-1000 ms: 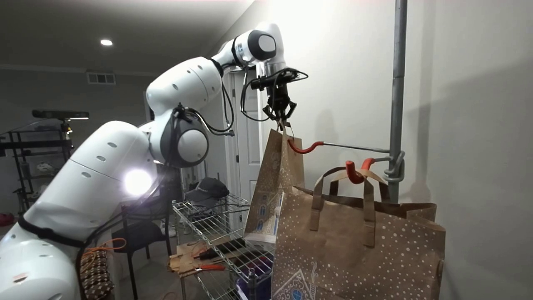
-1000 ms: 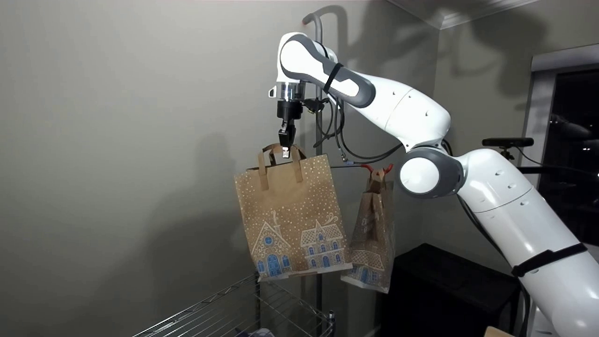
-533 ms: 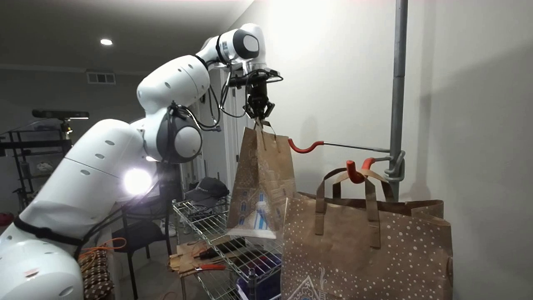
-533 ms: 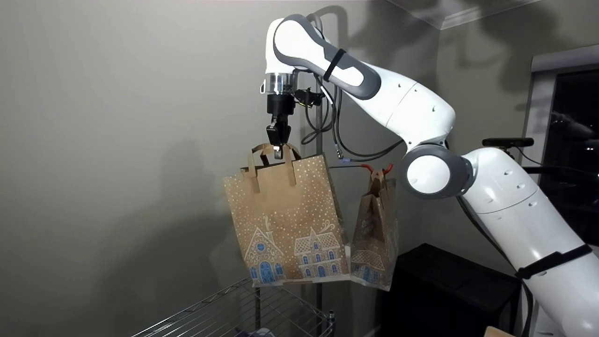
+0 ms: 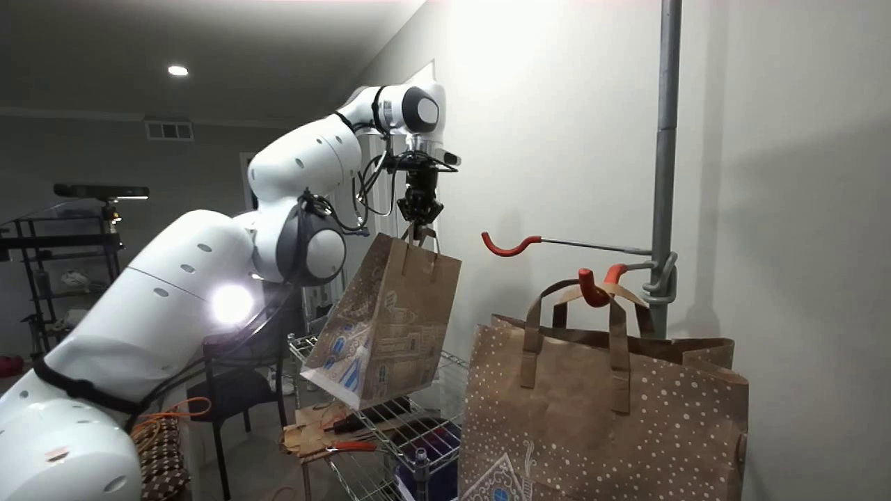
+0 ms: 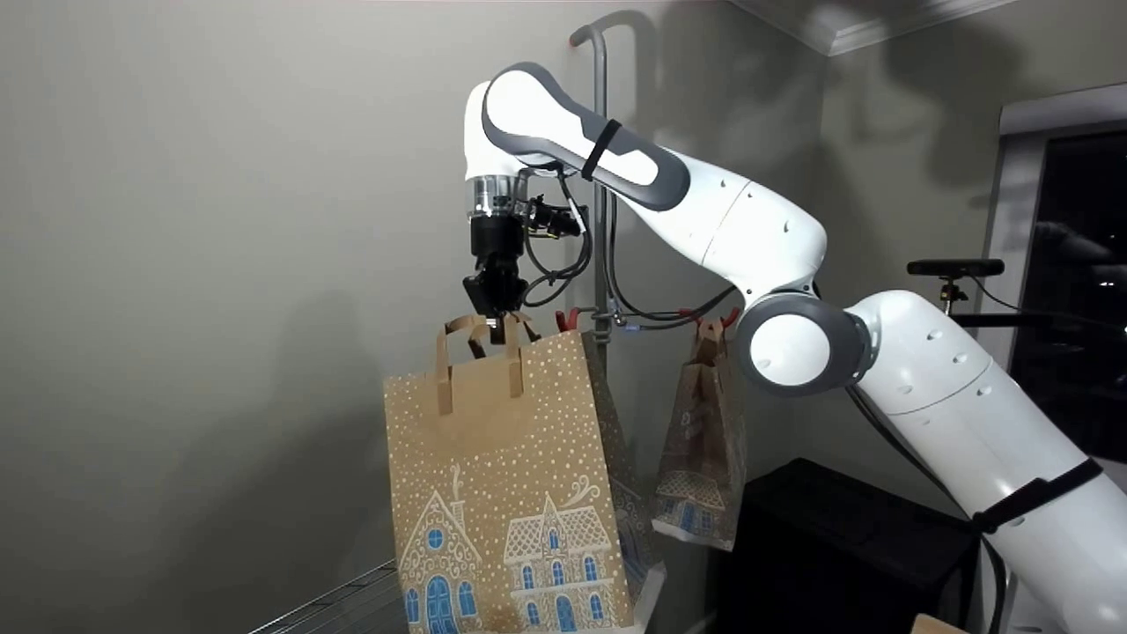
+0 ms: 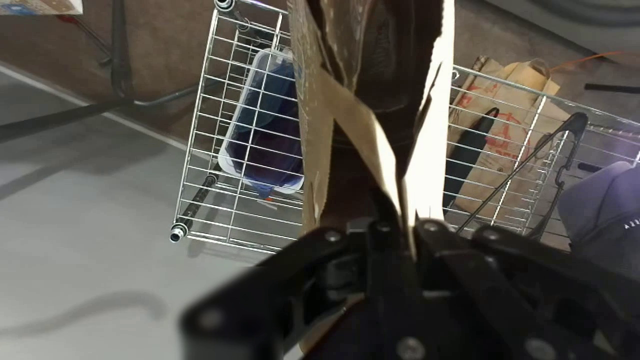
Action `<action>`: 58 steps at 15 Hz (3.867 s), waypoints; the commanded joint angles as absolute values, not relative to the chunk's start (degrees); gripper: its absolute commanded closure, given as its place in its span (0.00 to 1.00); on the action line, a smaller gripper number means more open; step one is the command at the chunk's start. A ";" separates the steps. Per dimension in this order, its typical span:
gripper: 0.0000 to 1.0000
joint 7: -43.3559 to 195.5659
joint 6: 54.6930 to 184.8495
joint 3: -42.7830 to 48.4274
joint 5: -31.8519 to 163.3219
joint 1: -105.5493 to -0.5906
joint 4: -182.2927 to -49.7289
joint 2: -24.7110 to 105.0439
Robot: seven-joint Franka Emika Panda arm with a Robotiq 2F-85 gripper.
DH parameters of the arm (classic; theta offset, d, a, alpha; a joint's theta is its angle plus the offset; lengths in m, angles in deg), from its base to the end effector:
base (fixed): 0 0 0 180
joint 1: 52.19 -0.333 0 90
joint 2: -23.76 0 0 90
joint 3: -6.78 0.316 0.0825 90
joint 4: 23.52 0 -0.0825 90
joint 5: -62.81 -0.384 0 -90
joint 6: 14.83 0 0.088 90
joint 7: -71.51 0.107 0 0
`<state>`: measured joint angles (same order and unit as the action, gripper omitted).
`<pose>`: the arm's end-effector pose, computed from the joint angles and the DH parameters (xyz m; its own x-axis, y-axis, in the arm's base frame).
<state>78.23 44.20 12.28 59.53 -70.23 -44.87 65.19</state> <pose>0.6110 0.2355 0.6534 0.9517 0.2981 -0.0733 0.2897 -0.9512 -0.1062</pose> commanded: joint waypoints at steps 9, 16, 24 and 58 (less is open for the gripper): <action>0.99 89.32 43.34 16.09 52.98 -71.47 -45.70 60.84; 0.99 104.55 44.59 16.56 49.51 -72.46 -46.22 57.93; 1.00 117.80 41.01 18.86 43.59 -71.22 -48.13 54.76; 1.00 118.58 37.08 24.89 27.99 -58.74 -46.73 59.58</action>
<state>114.53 38.97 23.87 30.88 -60.19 -45.10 60.19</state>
